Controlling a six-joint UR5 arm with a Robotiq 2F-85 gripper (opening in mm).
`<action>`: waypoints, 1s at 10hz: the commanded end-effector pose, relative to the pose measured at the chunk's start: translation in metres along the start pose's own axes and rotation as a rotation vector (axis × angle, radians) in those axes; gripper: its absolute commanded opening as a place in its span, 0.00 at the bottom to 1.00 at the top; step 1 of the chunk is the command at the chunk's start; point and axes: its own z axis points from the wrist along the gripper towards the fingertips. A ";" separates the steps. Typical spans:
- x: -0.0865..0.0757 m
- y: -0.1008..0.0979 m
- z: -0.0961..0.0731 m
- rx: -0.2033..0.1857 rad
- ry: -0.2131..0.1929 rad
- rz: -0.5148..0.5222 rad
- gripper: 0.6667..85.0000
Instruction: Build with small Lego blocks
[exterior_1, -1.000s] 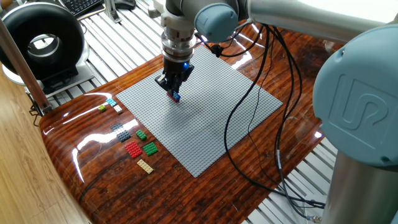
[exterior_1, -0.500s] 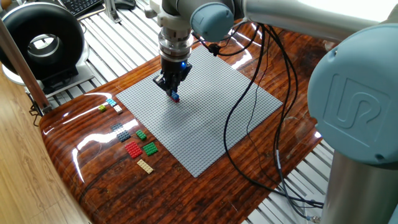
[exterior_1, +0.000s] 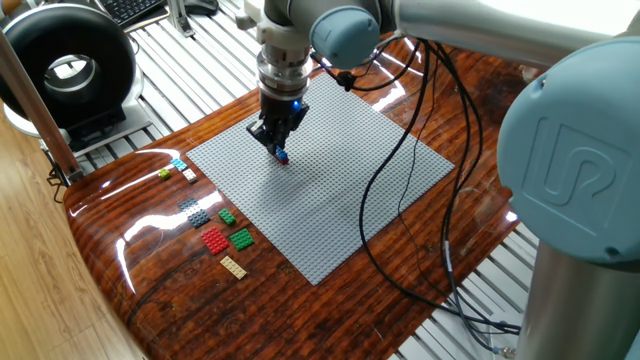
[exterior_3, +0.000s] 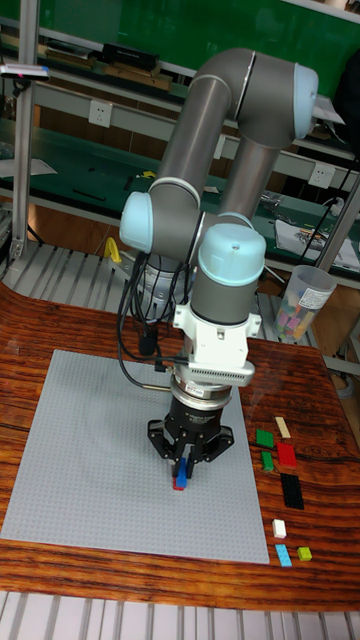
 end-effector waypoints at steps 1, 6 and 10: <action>0.001 -0.001 -0.003 -0.010 -0.002 0.006 0.01; 0.000 -0.001 -0.004 -0.004 0.000 -0.004 0.01; -0.001 0.001 -0.006 -0.002 0.006 -0.007 0.01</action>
